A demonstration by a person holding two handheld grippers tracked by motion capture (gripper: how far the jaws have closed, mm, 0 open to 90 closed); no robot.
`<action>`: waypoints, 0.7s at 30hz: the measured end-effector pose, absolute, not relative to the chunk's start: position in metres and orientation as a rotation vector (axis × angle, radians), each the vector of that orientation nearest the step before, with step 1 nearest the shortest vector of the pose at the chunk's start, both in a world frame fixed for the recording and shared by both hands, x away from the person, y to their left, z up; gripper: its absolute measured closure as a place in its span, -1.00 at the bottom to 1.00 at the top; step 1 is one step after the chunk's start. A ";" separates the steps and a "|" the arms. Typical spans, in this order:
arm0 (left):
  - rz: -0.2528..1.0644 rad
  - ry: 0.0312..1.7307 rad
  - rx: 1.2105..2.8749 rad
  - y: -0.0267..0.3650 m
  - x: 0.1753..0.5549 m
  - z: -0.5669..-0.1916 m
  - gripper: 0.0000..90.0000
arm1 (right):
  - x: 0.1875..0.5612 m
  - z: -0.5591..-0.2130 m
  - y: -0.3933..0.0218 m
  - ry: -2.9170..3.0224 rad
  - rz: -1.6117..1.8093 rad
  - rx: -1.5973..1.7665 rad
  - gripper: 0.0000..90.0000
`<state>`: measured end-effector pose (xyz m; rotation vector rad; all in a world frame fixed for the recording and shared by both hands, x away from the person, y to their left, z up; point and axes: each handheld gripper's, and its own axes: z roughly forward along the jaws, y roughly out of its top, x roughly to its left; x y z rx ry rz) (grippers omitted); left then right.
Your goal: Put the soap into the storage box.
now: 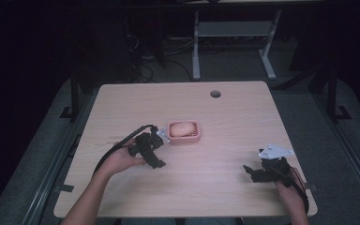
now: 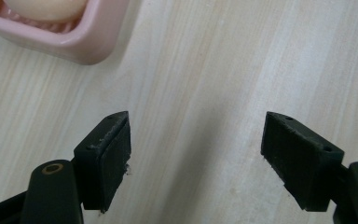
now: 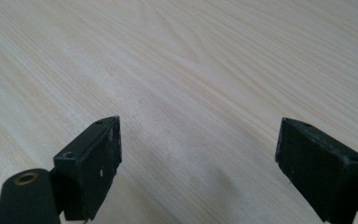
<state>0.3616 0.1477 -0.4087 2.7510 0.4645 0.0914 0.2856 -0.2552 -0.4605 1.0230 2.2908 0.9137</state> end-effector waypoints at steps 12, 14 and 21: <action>0.100 0.481 2.739 0.159 0.348 -0.416 -0.46 | 0.284 -0.460 -0.255 2.290 0.907 1.027 -0.69; 0.107 0.481 2.738 0.162 0.346 -0.417 -0.46 | 0.284 -0.460 -0.255 2.288 0.908 1.019 -0.69; 0.125 0.486 2.724 0.169 0.340 -0.418 -0.46 | 0.283 -0.460 -0.255 2.287 0.904 1.023 -0.69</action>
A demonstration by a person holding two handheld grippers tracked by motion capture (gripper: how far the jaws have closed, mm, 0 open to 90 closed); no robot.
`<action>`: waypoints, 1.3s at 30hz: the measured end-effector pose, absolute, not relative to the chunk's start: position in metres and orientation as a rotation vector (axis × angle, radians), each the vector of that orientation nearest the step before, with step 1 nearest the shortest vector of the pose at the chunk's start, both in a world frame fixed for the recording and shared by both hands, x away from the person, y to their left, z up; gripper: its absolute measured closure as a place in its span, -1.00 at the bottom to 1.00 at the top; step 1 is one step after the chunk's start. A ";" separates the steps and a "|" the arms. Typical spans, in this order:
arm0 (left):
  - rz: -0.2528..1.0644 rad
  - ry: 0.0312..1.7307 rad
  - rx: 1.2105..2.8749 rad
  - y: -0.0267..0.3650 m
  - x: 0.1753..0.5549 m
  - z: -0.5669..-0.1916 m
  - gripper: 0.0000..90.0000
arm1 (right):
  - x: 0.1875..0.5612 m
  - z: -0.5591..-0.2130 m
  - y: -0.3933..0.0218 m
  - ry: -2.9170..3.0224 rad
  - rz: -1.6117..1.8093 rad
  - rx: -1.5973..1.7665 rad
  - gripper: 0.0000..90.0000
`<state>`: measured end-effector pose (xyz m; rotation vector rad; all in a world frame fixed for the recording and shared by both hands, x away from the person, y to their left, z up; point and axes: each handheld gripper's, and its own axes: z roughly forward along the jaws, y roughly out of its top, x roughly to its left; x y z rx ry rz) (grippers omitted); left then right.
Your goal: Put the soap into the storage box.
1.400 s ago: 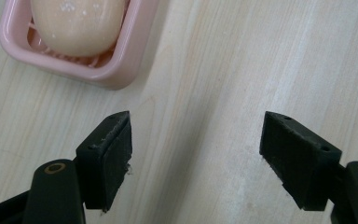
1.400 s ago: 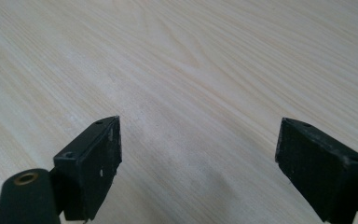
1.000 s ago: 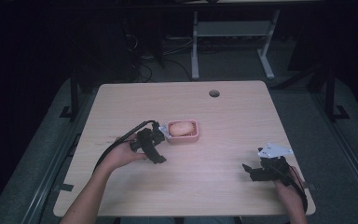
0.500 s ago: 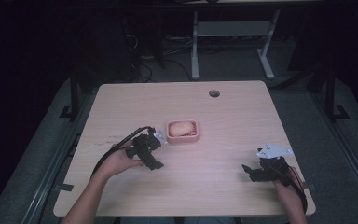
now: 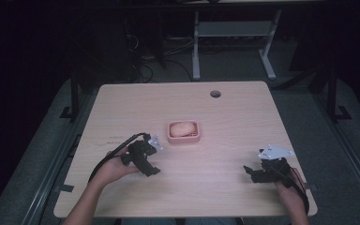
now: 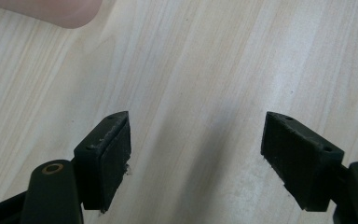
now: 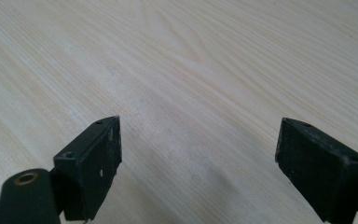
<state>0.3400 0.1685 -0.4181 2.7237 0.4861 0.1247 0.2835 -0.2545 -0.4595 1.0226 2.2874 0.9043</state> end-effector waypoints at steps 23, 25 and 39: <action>0.142 0.552 2.682 0.193 0.324 -0.431 -0.46 | 0.283 -0.460 -0.254 2.296 0.896 1.016 -0.69; 0.148 0.556 2.679 0.194 0.323 -0.430 -0.46 | 0.283 -0.460 -0.254 2.298 0.894 1.014 -0.69; 0.170 0.575 2.673 0.207 0.314 -0.431 -0.46 | 0.283 -0.461 -0.253 2.301 0.888 1.009 -0.69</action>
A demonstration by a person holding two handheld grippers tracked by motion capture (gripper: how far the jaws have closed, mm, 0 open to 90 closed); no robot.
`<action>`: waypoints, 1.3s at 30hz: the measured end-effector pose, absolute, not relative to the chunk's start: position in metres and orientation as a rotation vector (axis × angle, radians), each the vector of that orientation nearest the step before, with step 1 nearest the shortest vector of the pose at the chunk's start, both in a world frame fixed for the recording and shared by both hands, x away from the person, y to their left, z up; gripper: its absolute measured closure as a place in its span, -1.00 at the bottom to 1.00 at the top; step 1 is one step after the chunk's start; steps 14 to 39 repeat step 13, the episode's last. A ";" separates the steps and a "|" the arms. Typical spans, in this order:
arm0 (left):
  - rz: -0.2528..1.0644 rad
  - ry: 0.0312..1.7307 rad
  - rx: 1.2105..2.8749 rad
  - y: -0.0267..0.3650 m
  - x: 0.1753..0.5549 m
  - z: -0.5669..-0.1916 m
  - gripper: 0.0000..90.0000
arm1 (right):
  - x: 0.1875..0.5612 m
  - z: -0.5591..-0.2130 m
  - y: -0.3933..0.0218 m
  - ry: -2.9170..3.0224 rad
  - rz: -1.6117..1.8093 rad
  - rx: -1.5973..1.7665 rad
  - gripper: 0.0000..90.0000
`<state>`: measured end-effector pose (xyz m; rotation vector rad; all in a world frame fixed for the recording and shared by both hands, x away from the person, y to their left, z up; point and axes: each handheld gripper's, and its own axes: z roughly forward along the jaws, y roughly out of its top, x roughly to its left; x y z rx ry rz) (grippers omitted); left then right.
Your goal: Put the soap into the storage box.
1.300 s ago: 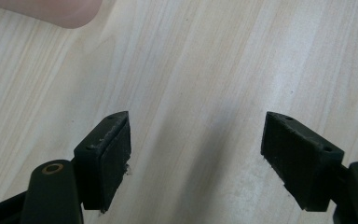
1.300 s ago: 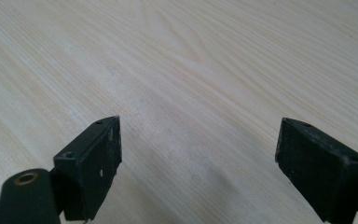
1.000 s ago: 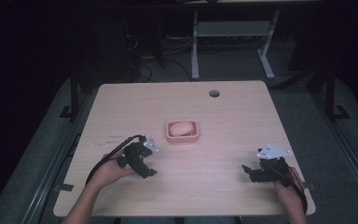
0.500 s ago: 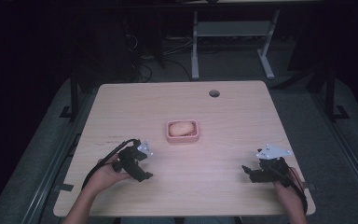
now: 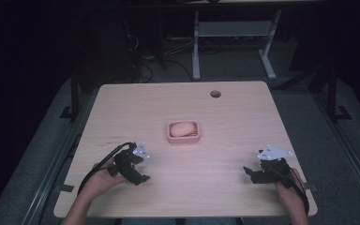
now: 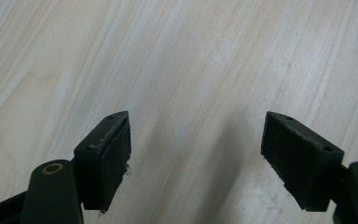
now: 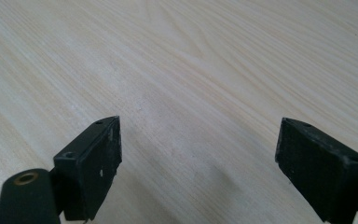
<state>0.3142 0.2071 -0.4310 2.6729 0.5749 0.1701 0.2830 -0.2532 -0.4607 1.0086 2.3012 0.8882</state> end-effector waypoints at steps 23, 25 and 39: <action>0.218 0.603 2.616 0.217 0.305 -0.430 -0.46 | 0.282 -0.460 -0.252 2.314 0.881 0.992 -0.69; 0.218 0.603 2.616 0.217 0.305 -0.430 -0.46 | 0.282 -0.460 -0.252 2.314 0.881 0.992 -0.69; 0.218 0.603 2.616 0.217 0.305 -0.430 -0.46 | 0.282 -0.460 -0.252 2.314 0.881 0.992 -0.69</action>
